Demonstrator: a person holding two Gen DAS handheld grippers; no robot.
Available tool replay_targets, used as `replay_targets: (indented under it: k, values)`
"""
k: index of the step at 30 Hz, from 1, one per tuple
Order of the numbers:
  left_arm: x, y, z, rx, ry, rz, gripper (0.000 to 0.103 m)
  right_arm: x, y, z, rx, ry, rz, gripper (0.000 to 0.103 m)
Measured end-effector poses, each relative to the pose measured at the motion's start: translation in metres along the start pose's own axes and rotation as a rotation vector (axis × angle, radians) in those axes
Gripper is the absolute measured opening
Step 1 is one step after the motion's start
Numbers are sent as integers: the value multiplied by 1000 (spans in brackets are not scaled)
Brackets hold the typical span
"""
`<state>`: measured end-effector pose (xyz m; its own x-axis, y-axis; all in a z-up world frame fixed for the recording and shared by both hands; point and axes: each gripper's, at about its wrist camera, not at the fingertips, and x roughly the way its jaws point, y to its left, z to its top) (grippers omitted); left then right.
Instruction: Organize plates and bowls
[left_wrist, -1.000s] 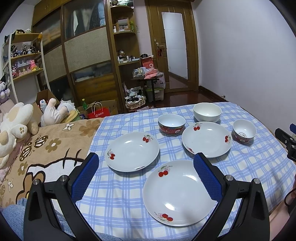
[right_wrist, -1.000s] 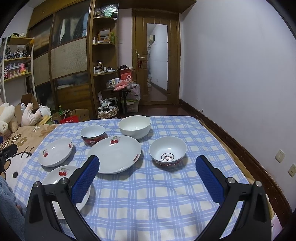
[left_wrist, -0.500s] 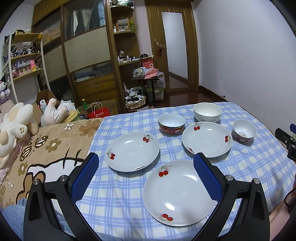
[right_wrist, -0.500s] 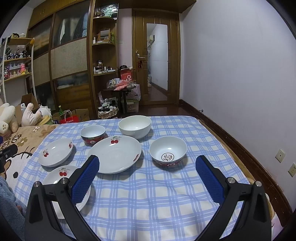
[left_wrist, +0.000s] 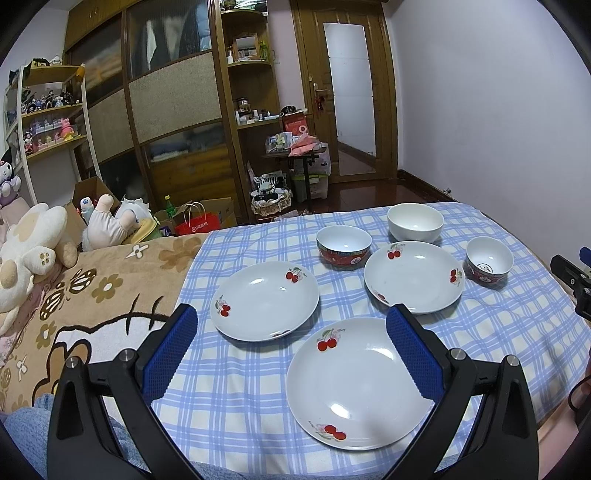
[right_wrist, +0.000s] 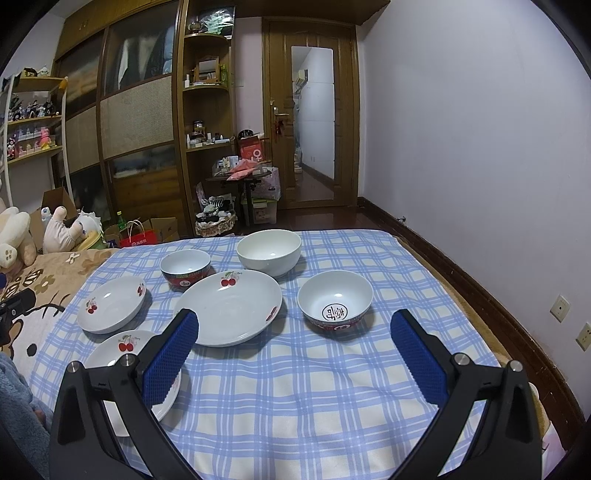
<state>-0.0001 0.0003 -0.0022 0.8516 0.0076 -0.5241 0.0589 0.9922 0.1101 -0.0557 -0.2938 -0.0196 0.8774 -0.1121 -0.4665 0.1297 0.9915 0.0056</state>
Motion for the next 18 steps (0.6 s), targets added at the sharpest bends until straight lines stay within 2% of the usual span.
replay_targets:
  k: [18]
  values:
    - [-1,2,0,1,9,-7,101,0,-1,0,4,1,1,103]
